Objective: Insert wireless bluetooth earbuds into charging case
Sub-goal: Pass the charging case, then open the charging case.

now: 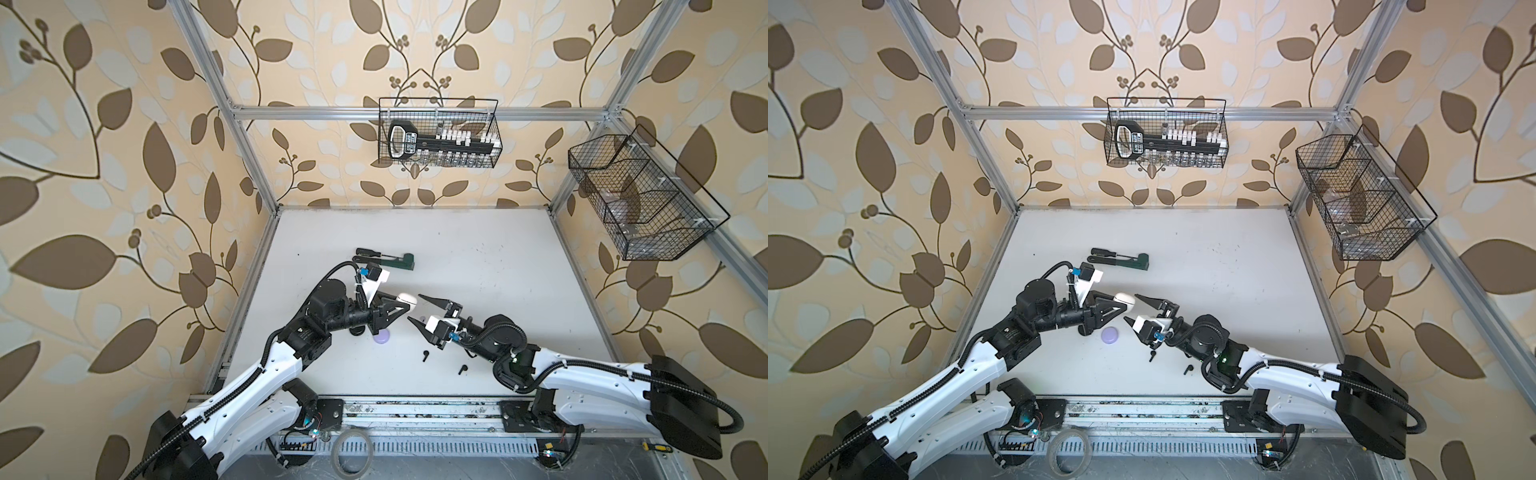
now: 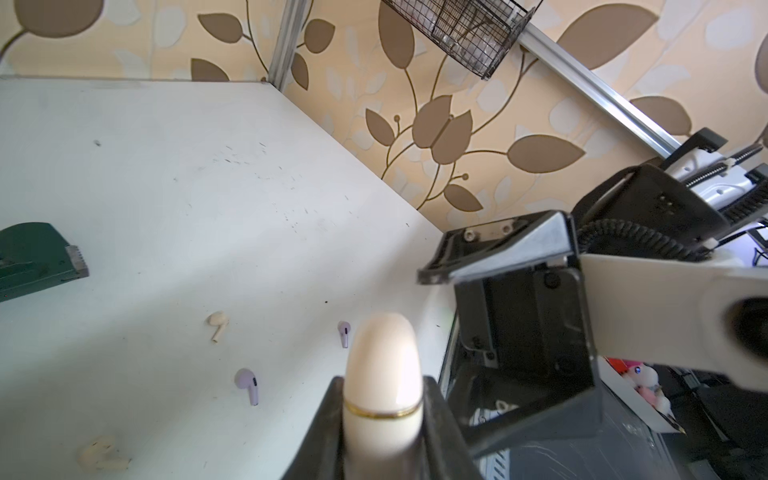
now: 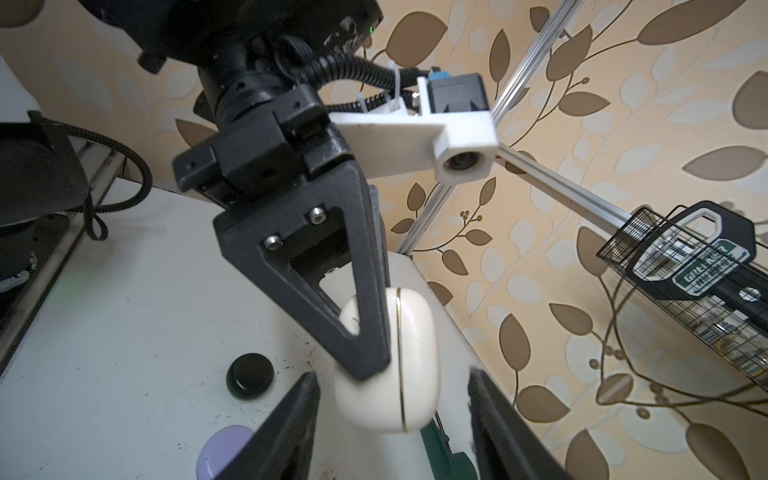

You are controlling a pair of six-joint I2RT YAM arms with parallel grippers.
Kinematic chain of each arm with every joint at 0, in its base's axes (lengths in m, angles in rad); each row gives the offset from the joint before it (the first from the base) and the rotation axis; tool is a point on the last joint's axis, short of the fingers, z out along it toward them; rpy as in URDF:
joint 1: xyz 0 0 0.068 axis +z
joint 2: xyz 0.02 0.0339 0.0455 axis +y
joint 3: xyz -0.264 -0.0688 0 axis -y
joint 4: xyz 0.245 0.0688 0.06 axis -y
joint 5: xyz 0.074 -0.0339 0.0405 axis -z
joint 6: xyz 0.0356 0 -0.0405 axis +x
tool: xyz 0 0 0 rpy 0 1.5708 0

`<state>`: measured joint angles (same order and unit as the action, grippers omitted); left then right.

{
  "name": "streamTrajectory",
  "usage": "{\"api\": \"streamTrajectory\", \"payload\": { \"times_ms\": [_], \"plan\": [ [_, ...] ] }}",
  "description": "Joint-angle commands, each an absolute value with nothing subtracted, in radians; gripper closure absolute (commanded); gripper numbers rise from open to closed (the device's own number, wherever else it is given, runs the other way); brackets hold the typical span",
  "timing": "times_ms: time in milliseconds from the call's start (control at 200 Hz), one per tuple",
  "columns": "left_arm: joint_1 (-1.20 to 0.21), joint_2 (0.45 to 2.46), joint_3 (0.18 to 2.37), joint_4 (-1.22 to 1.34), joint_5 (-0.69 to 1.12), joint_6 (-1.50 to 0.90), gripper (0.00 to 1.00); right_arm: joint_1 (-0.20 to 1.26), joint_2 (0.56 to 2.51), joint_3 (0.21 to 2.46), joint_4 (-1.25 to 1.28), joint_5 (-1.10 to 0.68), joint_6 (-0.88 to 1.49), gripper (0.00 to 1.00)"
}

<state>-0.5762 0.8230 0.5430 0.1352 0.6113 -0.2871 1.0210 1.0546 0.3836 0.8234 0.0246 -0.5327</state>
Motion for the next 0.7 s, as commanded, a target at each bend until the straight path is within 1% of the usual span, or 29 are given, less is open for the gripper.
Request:
{"api": "streamTrajectory", "payload": {
  "times_ms": [0, 150, 290, 460, 585, 695],
  "plan": [
    [-0.579, 0.761, 0.495, 0.215, 0.512, -0.229, 1.0, 1.023, 0.979, 0.352, 0.804, 0.021, -0.461, 0.38],
    [-0.58, 0.708, 0.411, 0.296, 0.457, -0.158, 1.0, 1.011, 0.884, 0.332, 0.73, 0.064, -0.34, 0.38],
    [-0.579, 0.697, 0.345, 0.391, 0.508, -0.092, 1.0, 1.0, 0.834, 0.314, 0.713, 0.02, -0.25, 0.39],
    [-0.579, 0.686, 0.316, 0.432, 0.58, -0.062, 1.0, 1.003, 0.851, 0.333, 0.695, -0.033, -0.235, 0.44],
    [-0.579, 0.674, 0.293, 0.462, 0.635, -0.048, 1.0, 1.002, 0.892, 0.356, 0.685, -0.021, -0.236, 0.46],
    [-0.579, 0.669, 0.286, 0.476, 0.647, -0.039, 1.0, 1.003, 0.927, 0.379, 0.672, -0.037, -0.237, 0.48]
  ]
}}
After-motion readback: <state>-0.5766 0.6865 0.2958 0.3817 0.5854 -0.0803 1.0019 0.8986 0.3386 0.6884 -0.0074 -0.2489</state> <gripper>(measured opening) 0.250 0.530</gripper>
